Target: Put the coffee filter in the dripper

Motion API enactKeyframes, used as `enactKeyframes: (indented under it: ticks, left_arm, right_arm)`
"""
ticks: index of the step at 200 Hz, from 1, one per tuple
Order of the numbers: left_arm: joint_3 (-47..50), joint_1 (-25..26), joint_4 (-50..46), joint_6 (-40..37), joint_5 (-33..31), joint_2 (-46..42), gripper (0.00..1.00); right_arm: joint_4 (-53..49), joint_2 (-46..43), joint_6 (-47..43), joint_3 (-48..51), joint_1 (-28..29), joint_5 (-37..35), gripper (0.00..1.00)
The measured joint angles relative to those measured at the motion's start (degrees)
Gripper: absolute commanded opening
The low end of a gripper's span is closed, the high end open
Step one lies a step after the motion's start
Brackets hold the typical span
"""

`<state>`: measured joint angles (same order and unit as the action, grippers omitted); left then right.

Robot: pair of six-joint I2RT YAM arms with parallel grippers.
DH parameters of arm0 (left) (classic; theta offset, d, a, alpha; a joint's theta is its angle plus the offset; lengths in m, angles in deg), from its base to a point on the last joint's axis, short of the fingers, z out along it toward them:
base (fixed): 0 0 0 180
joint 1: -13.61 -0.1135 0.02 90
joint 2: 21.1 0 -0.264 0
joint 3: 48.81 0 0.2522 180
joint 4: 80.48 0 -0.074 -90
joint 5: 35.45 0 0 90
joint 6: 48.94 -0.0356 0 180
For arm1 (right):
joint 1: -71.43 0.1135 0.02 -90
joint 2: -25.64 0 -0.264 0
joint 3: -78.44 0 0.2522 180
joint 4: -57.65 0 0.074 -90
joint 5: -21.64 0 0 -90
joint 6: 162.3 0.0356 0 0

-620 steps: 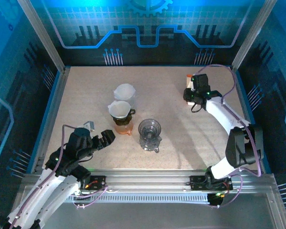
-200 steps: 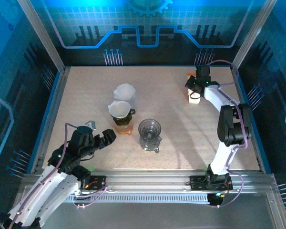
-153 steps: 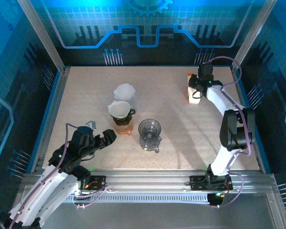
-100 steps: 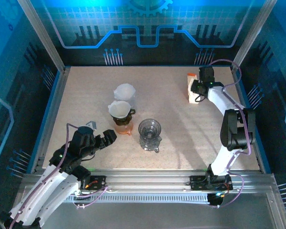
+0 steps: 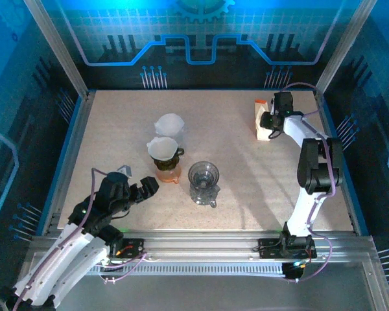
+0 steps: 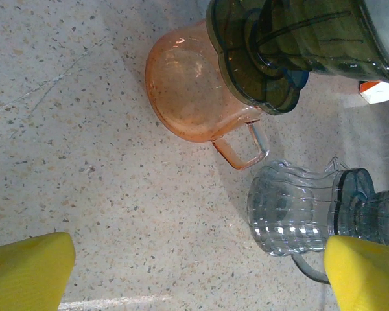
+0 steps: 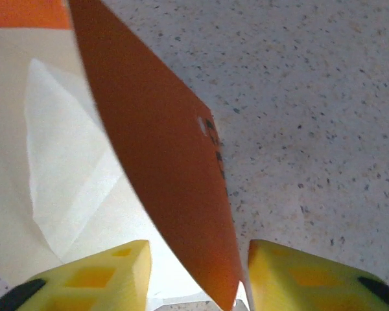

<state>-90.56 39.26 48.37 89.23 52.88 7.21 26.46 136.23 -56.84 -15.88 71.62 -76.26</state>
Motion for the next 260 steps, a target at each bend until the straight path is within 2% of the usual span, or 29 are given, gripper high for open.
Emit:
enactKeyframes:
  ticks: [32,75,148,161,193,242,260]
  left_arm:
    - [0.0,0.0,0.4,0.3,0.0,1.3,0.99]
    - [0.0,0.0,0.4,0.6,0.0,1.5,0.99]
    - [0.0,0.0,0.4,0.6,0.0,1.5,0.99]
    - [0.0,0.0,0.4,0.6,0.0,1.5,0.99]
    - [0.0,0.0,0.4,0.6,0.0,1.5,0.99]
    - [0.0,0.0,0.4,0.6,0.0,1.5,0.99]
    - [0.0,0.0,0.4,0.6,0.0,1.2,0.99]
  right_arm:
    - [0.6,0.7,-1.3,-1.6,0.1,0.9,0.19]
    - [1.5,0.7,-3.2,-1.6,2.1,0.3,0.09]
    - [3.7,-0.3,-4.3,0.5,10.4,-1.9,0.09]
    - [3.8,-0.5,-5.0,0.7,11.4,-2.7,0.10]
    - [3.9,-0.5,-7.2,1.5,13.3,-5.4,0.22]
    - [3.5,-1.9,-7.9,2.5,13.7,-10.3,0.48]
    - [3.5,-3.4,-8.0,2.8,13.7,-11.5,0.50]
